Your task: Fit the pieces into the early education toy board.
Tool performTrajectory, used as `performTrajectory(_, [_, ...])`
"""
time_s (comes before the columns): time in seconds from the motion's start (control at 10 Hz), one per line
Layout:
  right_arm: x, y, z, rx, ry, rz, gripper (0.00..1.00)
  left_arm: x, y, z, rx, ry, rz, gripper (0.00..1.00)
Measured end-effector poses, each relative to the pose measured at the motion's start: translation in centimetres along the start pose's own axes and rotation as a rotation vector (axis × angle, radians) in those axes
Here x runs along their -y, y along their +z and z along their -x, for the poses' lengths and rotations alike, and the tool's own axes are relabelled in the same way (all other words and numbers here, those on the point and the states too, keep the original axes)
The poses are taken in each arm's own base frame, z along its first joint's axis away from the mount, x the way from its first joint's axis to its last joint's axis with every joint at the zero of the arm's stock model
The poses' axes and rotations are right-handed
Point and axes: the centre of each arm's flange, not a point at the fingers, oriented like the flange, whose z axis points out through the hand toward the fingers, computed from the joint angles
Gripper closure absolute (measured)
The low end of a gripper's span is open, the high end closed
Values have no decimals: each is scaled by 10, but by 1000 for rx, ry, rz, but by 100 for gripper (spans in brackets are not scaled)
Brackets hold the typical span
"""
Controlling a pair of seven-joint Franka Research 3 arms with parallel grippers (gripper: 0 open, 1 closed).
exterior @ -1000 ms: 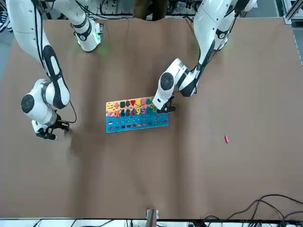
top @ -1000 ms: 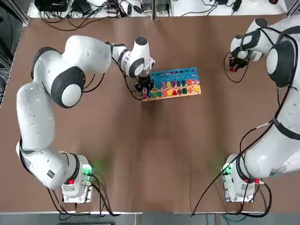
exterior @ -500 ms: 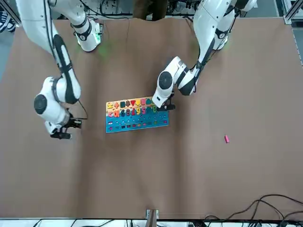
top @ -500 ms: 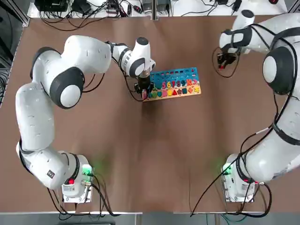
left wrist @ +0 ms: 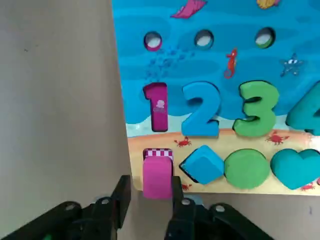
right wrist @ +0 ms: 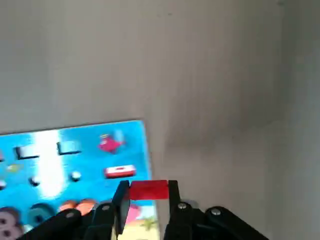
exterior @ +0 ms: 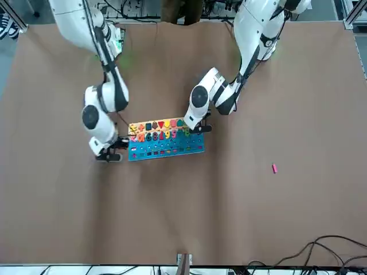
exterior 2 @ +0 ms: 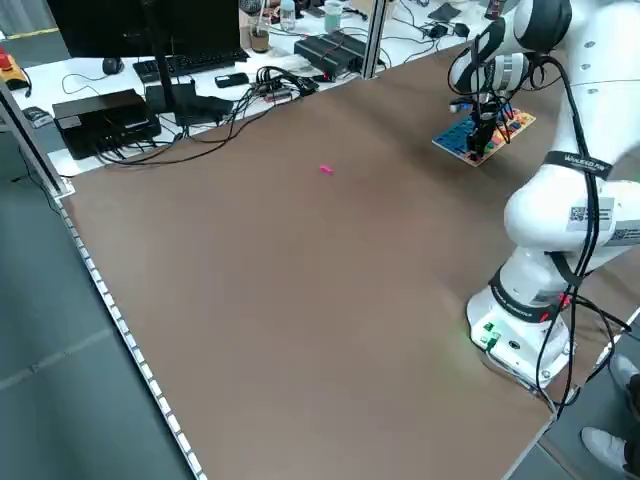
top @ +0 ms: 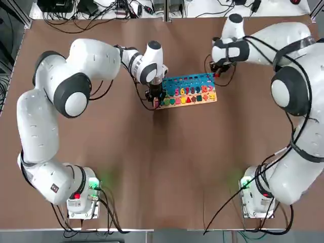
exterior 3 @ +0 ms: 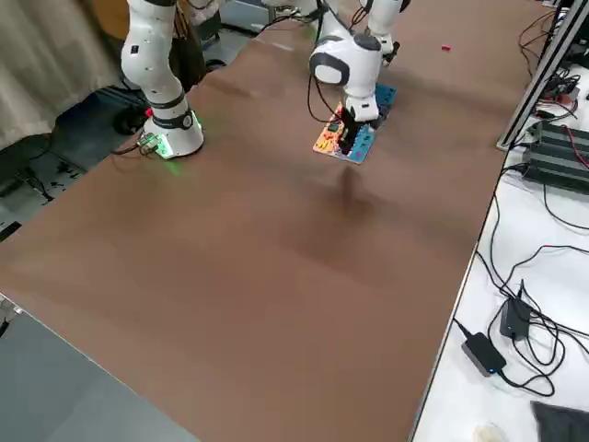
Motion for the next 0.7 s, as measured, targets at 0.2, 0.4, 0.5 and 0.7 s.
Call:
performTrajectory(0.2, [30, -5, 7, -12, -30, -5, 65, 1, -1, -1, -1, -2, 1, 60])
performTrajectory(0.4, [50, -6, 14, -16, -63, -6, 65, 2, -2, -4, -3, -6, 4, 60])
performTrajectory(0.5, [57, -4, 18, -13, -76, -4, 65, 2, -3, -5, -4, -7, 5, 60])
performTrajectory(0.7, [56, 7, 18, -5, -89, 9, 65, 3, -5, -8, -8, -11, 8, 60])
